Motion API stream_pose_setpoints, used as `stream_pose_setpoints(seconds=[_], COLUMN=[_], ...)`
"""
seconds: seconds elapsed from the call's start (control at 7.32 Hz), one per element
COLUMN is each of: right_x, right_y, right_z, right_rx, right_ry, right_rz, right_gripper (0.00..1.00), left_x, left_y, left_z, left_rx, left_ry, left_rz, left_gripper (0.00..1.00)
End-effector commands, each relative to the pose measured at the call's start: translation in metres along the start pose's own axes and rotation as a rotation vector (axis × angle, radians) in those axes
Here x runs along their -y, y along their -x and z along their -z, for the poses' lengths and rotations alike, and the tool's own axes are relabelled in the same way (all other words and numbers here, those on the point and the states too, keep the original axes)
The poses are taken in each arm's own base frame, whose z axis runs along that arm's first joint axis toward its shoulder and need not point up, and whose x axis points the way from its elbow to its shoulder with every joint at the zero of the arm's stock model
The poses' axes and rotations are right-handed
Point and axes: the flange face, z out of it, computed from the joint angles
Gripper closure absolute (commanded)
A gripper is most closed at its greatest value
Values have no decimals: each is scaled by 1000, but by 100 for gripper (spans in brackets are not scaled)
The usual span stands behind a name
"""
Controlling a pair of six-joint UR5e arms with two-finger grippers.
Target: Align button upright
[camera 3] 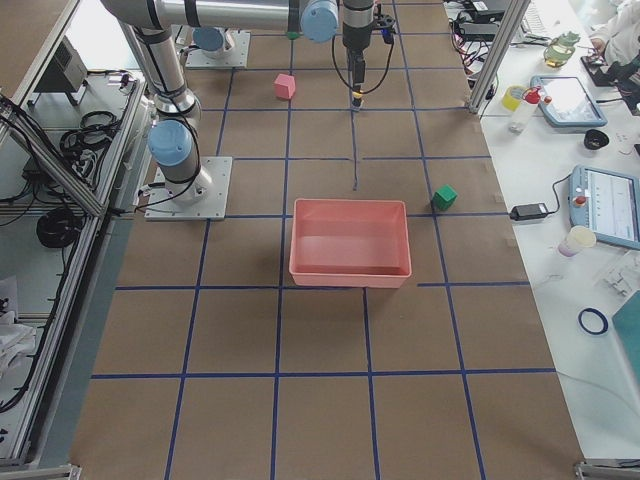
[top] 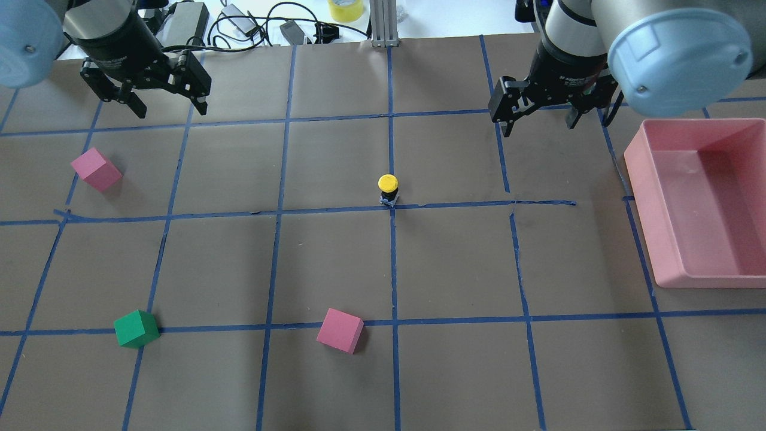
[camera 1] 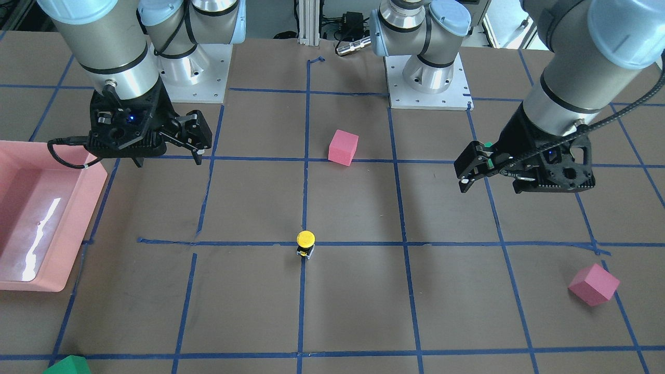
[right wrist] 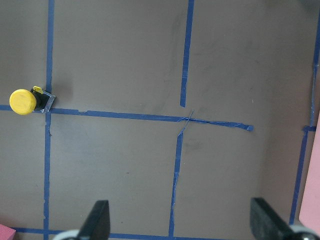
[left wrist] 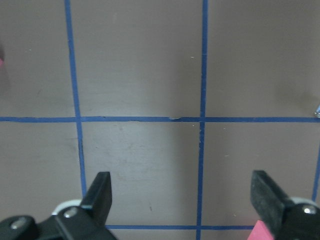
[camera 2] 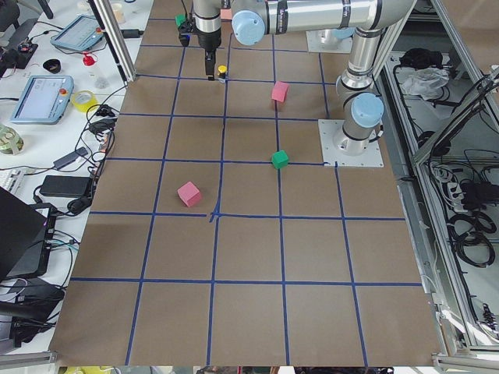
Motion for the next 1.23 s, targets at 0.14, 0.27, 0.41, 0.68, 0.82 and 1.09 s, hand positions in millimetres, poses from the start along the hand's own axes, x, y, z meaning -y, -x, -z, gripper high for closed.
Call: stream_pose_setpoints(seconds=[0.14, 0.27, 0.41, 0.68, 0.82, 1.09], right_x=[0, 0, 0, 1, 1, 2], right_y=[0, 0, 0, 0, 0, 0], right_z=[0, 0, 0, 1, 1, 2], right_rx=[0, 0, 2, 3, 3, 3], right_ry=[-1, -1, 2, -14, -14, -18], right_rz=[-1, -1, -1, 1, -1, 1], right_gripper=[0, 0, 0, 0, 0, 0], left_x=[-7, -12, -13, -26, -33, -43], left_y=[-32, -47, -55, -61, -59, -59], left_z=[37, 40, 44, 49, 55, 59], left_rx=[3, -6, -14, -40, -31, -29], left_ry=[-11, -17, -30, -46, -56, -82], left_rz=[52, 38, 26, 14, 14, 20], left_gripper=[0, 0, 0, 0, 0, 0])
